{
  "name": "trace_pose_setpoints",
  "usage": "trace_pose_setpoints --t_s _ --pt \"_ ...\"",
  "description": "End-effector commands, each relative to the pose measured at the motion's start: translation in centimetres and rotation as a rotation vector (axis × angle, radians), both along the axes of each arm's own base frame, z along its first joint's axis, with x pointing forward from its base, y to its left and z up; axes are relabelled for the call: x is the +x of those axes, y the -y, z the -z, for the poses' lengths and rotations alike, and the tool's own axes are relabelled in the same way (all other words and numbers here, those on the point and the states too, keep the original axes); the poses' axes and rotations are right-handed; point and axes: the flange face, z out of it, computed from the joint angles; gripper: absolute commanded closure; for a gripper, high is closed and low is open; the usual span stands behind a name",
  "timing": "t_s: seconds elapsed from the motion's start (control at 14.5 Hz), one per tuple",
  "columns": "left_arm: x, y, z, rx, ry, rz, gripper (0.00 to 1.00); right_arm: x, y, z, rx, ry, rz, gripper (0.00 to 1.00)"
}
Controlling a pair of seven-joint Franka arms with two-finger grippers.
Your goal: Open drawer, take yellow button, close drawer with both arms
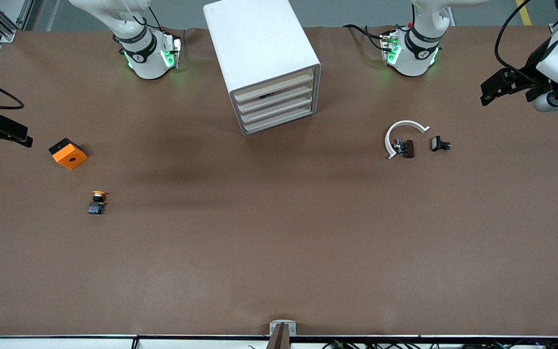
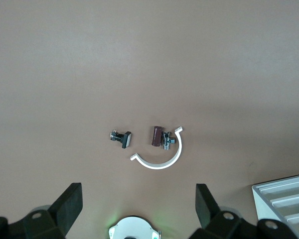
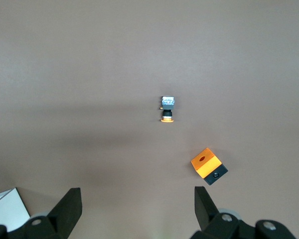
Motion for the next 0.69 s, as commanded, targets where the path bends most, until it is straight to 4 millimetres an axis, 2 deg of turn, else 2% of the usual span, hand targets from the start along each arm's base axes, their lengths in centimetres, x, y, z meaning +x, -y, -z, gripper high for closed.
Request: trace_pose_setpoints --t_s 0.0,0.28,0.62 --pt "-1.7 -0.1 -0.5 -0.012 0.027 0.017 0.0 -1.6 0.7 -1.1 0.018 0.024 0.01 0.0" --pt "-1.7 -0.4 -0.7 -0.012 0.039 0.01 0.0 -3.6 0.2 -0.1 0.012 0.08 0.007 0.0" --pt "-1.5 -0.1 -0.4 -0.009 0.039 0.014 0.0 -3.5 -0.2 -0.4 0.012 0.082 -0.001 0.0"
